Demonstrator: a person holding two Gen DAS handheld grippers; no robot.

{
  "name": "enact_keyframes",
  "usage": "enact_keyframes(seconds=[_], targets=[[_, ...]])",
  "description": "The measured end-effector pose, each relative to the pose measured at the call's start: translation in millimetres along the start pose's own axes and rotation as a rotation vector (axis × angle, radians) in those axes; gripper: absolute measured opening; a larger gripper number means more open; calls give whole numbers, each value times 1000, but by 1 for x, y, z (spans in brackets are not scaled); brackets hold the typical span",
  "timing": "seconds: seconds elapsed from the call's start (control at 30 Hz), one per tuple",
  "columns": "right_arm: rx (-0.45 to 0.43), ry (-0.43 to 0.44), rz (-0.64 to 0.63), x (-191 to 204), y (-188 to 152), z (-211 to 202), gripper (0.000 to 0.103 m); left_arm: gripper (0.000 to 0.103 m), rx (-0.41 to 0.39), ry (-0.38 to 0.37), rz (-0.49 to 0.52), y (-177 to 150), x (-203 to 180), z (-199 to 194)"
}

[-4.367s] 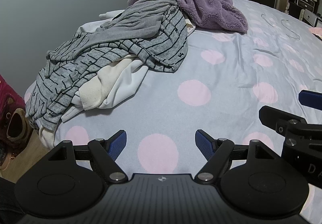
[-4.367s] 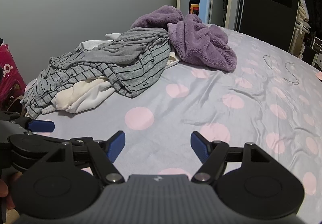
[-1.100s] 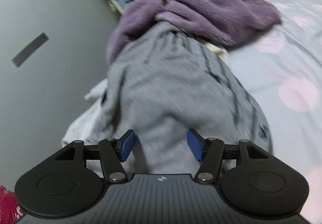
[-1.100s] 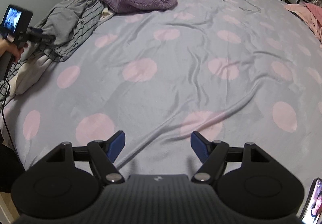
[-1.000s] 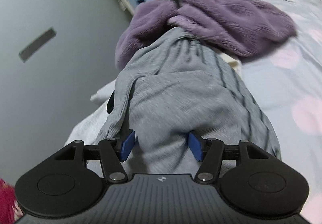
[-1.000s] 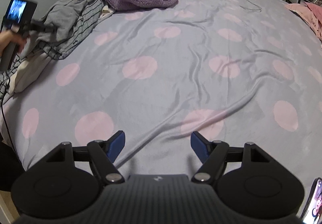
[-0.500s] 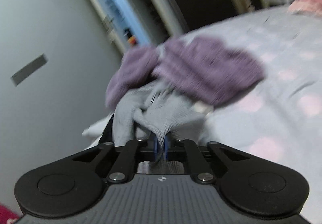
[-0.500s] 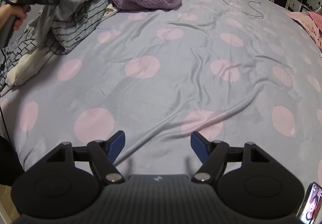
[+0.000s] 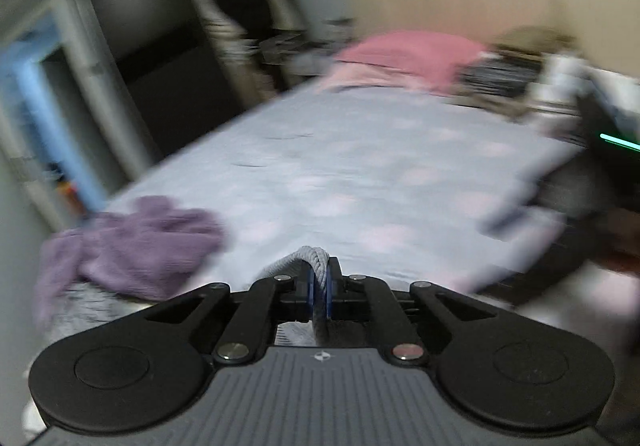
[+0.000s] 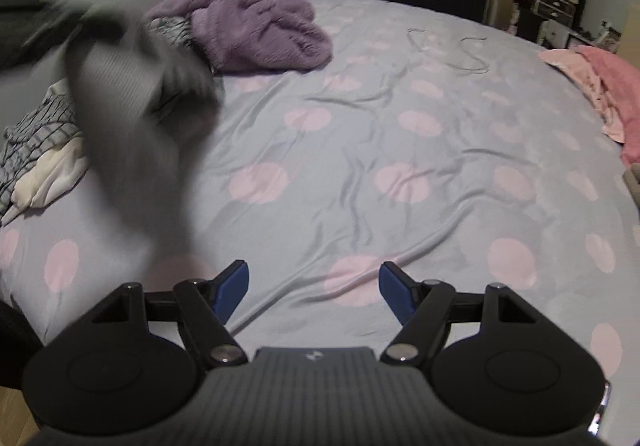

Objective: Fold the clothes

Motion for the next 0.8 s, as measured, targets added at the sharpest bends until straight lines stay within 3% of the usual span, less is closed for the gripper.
enact_keyframes(seconds=[0.17, 0.23, 0.37, 0.43, 0.5, 0.63, 0.8], targets=[[24, -23, 56, -18, -3, -6, 74, 4, 122, -258, 43, -30, -82, -11], [30, -11, 61, -18, -6, -7, 74, 8, 180, -288, 97, -46, -101, -8], [43, 48, 53, -9, -13, -6, 74, 18, 228, -256, 59, -62, -88, -5], [49, 96, 63, -3, -16, -5, 74, 38, 235, -229, 21, -66, -78, -11], [51, 153, 73, 5, -17, -4, 73, 48, 242, -191, -18, -70, -58, -14], [51, 222, 59, 24, -18, 3, 73, 49, 314, -73, -100, -82, -11, -11], [104, 273, 39, 49, -26, 20, 73, 53, 482, 37, -270, -127, 45, 23]])
Point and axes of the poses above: each gripper's, at about its wrist camera, not at the fingertips, and z roughly the way its jaws point, x to its left, y to its top, the point moved 8 cm from there along z, roughly the way its jaws point, and after that the axes turned 3 degrees about y, right-handed, at the moved point
